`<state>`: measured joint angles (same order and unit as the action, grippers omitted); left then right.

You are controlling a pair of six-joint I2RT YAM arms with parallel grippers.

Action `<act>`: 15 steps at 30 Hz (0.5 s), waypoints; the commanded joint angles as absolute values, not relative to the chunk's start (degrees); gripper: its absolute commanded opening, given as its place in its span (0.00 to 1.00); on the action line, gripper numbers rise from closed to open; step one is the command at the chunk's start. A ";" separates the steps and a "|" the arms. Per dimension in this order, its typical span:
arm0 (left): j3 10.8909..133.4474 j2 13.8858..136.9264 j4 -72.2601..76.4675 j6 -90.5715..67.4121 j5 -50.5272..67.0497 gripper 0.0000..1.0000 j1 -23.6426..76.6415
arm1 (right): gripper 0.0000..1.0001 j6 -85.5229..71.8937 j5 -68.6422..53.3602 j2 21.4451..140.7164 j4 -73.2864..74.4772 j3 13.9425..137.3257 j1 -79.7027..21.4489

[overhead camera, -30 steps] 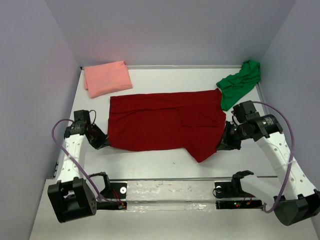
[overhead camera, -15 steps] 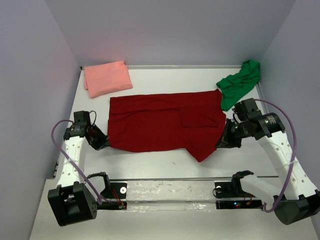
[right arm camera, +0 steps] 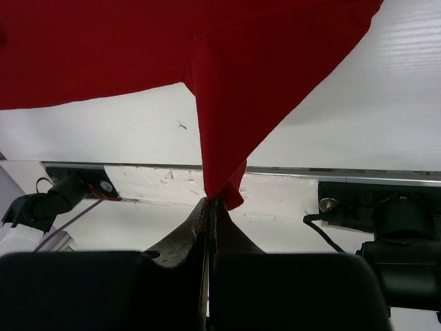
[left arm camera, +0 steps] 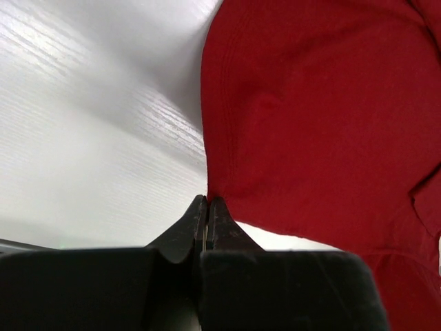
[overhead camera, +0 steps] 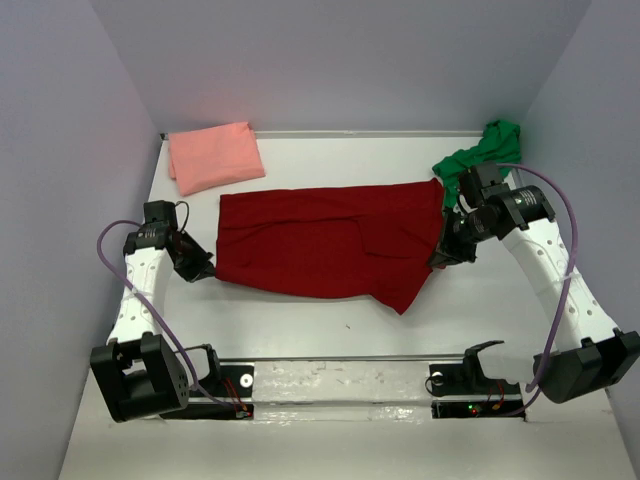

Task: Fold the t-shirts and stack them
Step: Fold the tshirt

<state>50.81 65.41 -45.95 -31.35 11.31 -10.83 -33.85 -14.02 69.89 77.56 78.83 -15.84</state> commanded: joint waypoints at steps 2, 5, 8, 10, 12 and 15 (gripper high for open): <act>54.66 67.93 -45.70 -31.29 10.55 0.00 -11.16 | 0.00 -30.85 -11.08 72.85 82.53 83.23 -15.12; 55.89 69.69 -45.61 -30.76 10.55 0.00 -11.95 | 0.00 -29.36 -10.02 75.14 82.44 85.16 -14.50; 56.86 71.10 -45.35 -30.15 10.55 0.00 -12.83 | 0.00 -27.86 -9.32 76.64 82.27 87.09 -12.93; 57.30 71.80 -45.18 -30.06 10.72 0.00 -13.18 | 0.00 -26.99 -9.23 77.87 81.83 88.24 -12.13; 58.09 72.60 -45.18 -29.88 10.90 0.00 -13.53 | 0.00 -26.72 -9.14 79.00 81.21 89.90 -11.43; 59.59 73.65 -45.26 -29.88 10.99 0.00 -13.80 | 0.00 -26.54 -8.88 80.06 81.21 92.80 -10.90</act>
